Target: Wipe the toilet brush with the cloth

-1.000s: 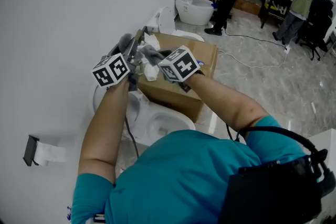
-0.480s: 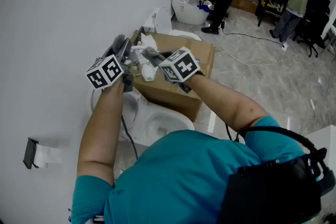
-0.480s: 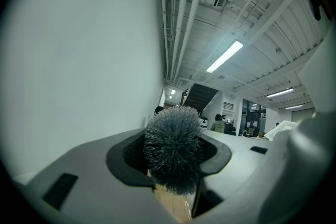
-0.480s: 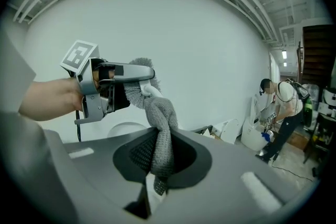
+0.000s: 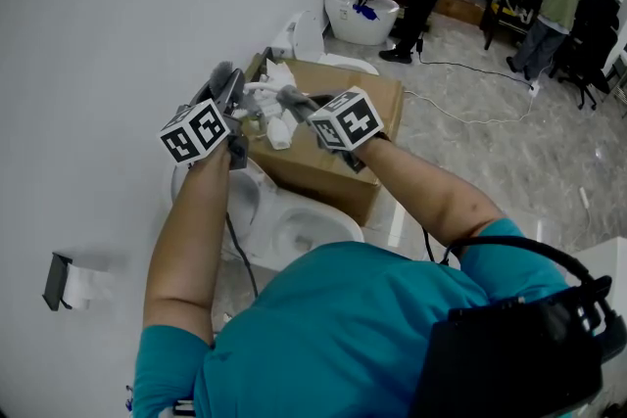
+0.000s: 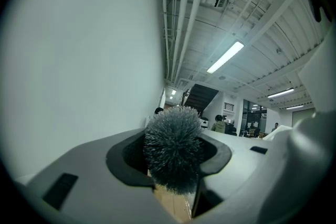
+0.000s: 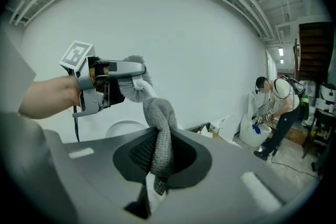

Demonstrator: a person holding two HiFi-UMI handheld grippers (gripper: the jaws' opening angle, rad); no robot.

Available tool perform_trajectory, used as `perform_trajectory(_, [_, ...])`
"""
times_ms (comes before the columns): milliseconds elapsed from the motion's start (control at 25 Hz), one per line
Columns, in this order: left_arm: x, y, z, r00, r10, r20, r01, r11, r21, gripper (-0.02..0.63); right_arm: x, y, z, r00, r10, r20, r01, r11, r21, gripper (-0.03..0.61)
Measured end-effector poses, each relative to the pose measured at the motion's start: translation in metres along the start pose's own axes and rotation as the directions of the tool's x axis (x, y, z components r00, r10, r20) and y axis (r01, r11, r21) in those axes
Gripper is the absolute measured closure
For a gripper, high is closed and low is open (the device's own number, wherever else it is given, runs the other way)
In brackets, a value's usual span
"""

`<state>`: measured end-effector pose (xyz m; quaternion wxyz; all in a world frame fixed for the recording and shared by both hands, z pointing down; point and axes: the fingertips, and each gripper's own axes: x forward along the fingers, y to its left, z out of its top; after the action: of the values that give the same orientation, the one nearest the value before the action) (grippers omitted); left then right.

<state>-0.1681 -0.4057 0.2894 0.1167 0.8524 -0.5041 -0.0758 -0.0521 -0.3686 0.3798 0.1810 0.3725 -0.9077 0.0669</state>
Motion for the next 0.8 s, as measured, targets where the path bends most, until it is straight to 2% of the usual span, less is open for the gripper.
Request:
perform_trajectory(480, [0.003,0.011,0.001,1.000,0.002,-0.001,-0.002,0.999,-0.050,0.420,0.001,-0.020,-0.011,0.999,-0.033,-0.021,0.033,0.999,0.015,0.560])
perform_trajectory(800, [0.001,0.016,0.005,1.000,0.006,0.002,-0.005,0.999,-0.046,0.420,-0.004,-0.032,-0.017,0.998,-0.056,-0.024,0.057,0.998,0.032,0.560])
